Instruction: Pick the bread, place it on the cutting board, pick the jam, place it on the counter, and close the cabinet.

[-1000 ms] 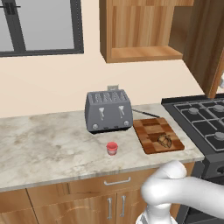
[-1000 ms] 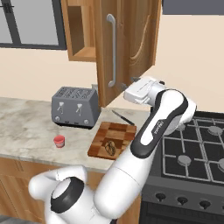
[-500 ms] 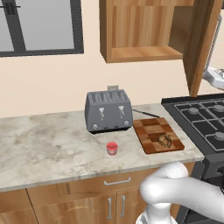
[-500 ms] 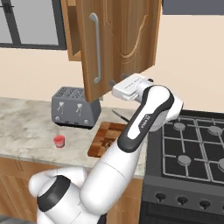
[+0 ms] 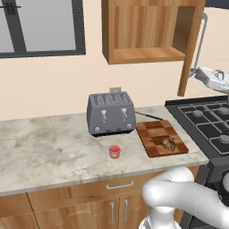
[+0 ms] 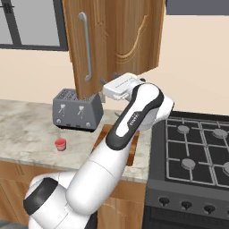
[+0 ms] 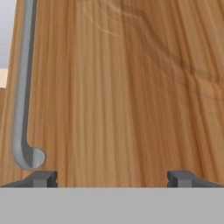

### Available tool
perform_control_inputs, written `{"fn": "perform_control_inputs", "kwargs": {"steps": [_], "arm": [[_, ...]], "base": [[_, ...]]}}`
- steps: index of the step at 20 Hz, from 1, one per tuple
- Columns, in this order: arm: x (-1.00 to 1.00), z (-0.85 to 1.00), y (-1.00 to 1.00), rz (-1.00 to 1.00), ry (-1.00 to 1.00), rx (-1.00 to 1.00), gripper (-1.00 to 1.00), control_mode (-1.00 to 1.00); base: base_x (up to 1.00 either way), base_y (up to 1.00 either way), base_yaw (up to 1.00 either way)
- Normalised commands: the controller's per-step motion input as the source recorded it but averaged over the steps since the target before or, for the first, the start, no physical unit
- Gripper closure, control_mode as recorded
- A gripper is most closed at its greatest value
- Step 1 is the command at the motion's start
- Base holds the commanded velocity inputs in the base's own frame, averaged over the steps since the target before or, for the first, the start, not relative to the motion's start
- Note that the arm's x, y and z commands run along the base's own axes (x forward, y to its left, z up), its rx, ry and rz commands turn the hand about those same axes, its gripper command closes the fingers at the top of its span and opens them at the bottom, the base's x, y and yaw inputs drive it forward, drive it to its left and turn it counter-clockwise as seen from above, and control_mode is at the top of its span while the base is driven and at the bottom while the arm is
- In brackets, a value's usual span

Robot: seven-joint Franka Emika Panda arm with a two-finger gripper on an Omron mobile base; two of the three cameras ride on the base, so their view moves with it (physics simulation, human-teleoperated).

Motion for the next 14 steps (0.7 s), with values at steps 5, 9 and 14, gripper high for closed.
{"fn": "perform_control_inputs", "kwargs": {"steps": [5,9,14], "arm": [[0.00,0.06,0.25,-0.05,0.00,0.00,-1.00,-1.00],[0.00,0.00,0.21,-0.12,0.00,0.00,-1.00,-1.00],[0.02,0.00,0.21,-0.16,0.00,0.00,-1.00,-1.00]], "base": [[0.00,0.00,0.00],[0.00,0.00,0.00],[0.00,0.00,0.00]]}}
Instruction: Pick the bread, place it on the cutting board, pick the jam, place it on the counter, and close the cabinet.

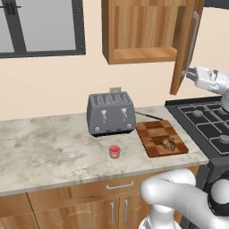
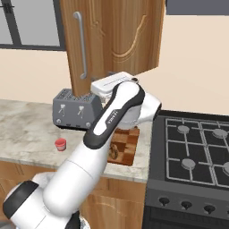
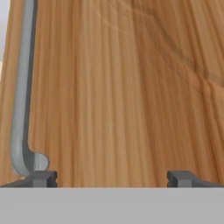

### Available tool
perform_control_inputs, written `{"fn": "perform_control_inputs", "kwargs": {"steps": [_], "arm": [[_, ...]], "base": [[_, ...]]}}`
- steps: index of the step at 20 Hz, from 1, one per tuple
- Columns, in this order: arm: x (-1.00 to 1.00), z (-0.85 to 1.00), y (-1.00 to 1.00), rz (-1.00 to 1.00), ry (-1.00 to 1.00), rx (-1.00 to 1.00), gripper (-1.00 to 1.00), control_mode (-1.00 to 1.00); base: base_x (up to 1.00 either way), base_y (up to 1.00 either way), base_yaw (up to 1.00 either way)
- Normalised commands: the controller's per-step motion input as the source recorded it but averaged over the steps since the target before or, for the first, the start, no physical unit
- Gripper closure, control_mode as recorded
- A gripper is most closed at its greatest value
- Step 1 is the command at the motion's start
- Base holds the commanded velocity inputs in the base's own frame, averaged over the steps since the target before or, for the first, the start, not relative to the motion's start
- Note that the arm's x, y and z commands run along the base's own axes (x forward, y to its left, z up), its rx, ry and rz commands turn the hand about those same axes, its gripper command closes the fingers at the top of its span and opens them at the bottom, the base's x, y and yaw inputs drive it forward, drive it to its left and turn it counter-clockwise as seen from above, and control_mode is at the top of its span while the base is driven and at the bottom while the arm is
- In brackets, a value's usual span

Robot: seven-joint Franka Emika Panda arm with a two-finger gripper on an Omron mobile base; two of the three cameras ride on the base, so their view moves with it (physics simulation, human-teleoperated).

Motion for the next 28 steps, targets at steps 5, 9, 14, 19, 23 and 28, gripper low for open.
{"fn": "perform_control_inputs", "kwargs": {"steps": [5,9,14,19,23,28], "arm": [[0.13,0.00,0.21,-0.15,0.00,0.00,-1.00,-1.00],[0.24,0.00,0.20,-0.13,0.00,0.00,-1.00,-1.00],[0.27,0.00,0.18,-0.12,0.00,0.00,-1.00,-1.00],[0.25,0.00,0.13,-0.11,0.00,0.00,-1.00,-1.00],[0.28,0.00,0.06,-0.10,0.00,0.00,-1.00,-1.00],[0.25,0.00,0.04,-0.11,0.00,0.00,-1.00,-1.00]], "base": [[0.00,0.00,0.00],[0.00,0.00,0.00],[0.00,0.00,0.00],[0.00,0.00,0.00],[0.00,0.00,0.00],[0.00,0.00,0.00]]}}
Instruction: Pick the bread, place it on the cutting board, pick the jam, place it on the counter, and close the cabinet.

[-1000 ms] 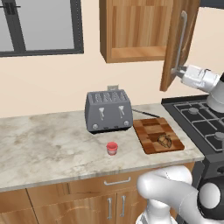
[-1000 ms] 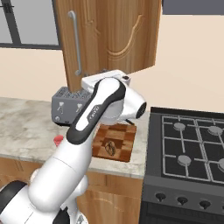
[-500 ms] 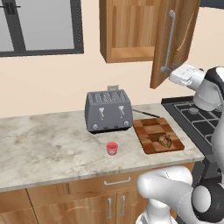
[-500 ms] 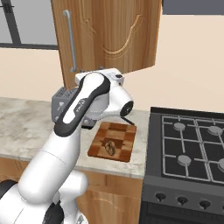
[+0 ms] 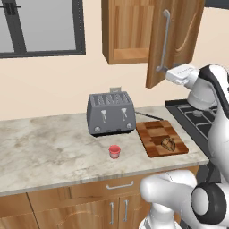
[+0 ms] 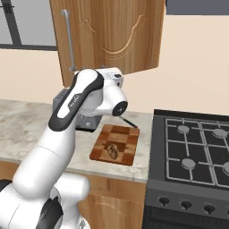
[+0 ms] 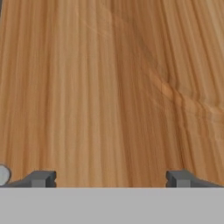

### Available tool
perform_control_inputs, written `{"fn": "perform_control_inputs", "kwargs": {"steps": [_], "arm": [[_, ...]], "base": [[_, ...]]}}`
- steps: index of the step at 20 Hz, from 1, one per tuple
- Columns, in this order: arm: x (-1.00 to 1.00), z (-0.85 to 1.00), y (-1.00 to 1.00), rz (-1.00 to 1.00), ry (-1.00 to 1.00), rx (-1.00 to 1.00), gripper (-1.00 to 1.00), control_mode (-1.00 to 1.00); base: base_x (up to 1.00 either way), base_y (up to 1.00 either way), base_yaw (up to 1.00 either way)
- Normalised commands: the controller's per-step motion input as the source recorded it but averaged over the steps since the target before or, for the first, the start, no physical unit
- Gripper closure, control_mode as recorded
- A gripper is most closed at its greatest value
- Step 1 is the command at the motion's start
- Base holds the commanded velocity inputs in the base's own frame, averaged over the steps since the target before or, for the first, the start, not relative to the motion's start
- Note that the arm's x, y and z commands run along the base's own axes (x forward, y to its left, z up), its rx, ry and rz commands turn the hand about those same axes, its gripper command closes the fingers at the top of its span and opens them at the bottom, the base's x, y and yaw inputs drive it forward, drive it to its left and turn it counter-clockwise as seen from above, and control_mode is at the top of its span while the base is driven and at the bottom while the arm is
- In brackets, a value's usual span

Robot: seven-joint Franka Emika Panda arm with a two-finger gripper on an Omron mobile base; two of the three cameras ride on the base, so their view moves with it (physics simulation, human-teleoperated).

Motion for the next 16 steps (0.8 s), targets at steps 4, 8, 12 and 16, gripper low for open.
{"fn": "perform_control_inputs", "kwargs": {"steps": [4,8,12,16], "arm": [[0.24,0.00,0.01,-0.10,0.00,0.00,-1.00,-1.00],[0.23,0.00,0.04,-0.11,0.00,0.00,-1.00,-1.00],[0.21,0.00,0.03,-0.12,0.00,0.00,-1.00,-1.00],[0.20,0.00,0.04,-0.11,0.00,0.00,-1.00,-1.00]], "base": [[0.00,0.00,0.00],[0.00,0.00,0.00],[0.00,0.00,0.00],[0.00,0.00,0.00]]}}
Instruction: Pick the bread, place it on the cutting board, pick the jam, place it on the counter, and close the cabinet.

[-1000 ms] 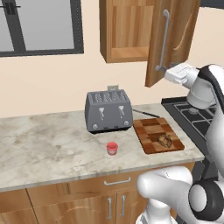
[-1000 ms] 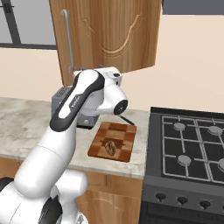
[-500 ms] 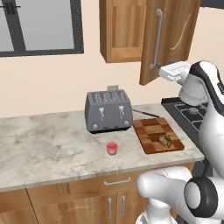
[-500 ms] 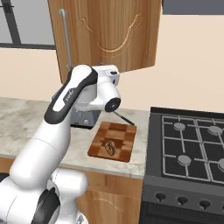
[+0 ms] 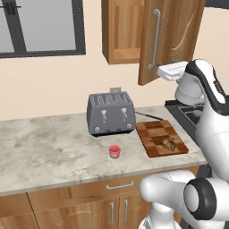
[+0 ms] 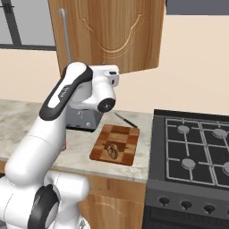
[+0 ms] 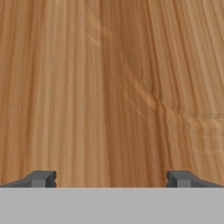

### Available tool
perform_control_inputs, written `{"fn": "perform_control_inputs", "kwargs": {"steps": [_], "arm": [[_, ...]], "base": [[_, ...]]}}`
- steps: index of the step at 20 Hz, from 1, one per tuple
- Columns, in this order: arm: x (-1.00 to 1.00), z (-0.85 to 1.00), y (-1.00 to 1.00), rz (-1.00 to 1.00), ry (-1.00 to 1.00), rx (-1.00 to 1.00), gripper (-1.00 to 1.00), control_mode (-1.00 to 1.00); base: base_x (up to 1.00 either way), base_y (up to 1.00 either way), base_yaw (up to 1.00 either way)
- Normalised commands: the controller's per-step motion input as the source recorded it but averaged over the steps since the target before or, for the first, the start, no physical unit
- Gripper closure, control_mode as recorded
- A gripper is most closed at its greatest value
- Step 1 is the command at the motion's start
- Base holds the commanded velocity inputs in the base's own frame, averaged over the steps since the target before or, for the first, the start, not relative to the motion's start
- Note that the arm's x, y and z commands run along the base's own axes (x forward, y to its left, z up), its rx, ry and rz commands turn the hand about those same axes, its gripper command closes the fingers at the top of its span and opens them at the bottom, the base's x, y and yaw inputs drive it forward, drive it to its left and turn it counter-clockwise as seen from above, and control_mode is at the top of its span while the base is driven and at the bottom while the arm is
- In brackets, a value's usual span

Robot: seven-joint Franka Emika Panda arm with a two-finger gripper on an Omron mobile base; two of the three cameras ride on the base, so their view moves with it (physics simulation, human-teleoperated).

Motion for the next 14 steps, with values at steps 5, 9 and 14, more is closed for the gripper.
{"fn": "perform_control_inputs", "kwargs": {"steps": [5,9,14], "arm": [[0.23,0.00,0.06,-0.11,0.00,0.00,-1.00,-1.00],[0.28,0.00,0.06,-0.12,0.00,0.00,-1.00,-1.00],[0.31,0.00,0.02,-0.10,0.00,0.00,-1.00,-1.00]], "base": [[0.00,0.00,0.00],[0.00,0.00,0.00],[0.00,0.00,0.00]]}}
